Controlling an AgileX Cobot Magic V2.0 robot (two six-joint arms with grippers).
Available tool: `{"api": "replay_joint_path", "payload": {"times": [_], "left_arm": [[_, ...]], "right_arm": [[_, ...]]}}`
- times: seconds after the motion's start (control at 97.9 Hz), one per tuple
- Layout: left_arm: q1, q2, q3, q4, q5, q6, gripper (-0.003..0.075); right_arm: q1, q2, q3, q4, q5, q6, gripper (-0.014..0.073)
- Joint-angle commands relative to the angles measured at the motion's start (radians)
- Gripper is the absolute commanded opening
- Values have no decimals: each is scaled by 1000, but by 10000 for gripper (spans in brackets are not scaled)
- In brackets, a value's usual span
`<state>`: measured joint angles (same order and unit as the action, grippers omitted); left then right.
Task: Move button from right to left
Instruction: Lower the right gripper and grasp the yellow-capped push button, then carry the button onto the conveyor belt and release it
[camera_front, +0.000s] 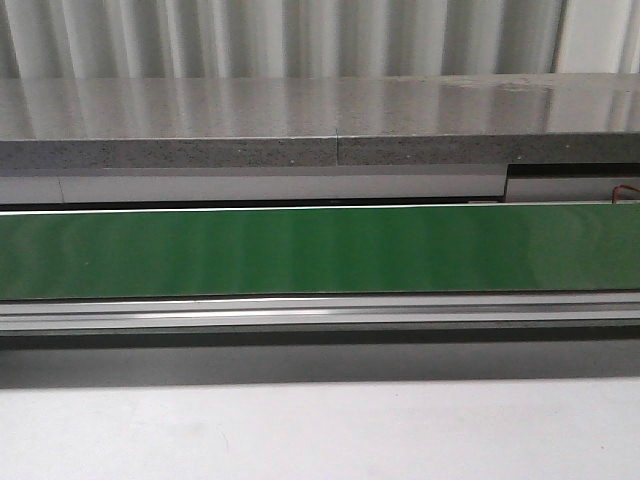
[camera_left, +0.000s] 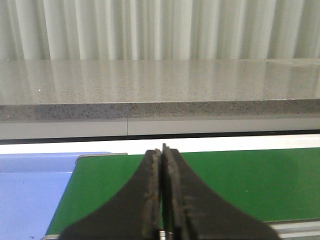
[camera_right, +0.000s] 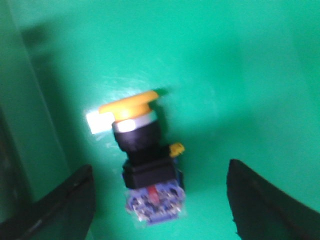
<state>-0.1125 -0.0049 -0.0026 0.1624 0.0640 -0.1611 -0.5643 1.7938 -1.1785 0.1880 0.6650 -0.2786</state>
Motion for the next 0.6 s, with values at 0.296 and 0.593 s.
{"api": "replay_joint_path", "payload": {"times": [0.296,0.593], "left_arm": [[-6,-35,26,0,-81,-9,-20],[-6,-35,26,0,-81,-9,-20]], "right_arm": [[4,42,-31,7,-110,-38,538],[5,61,-30,10,-102,-38,291]]}}
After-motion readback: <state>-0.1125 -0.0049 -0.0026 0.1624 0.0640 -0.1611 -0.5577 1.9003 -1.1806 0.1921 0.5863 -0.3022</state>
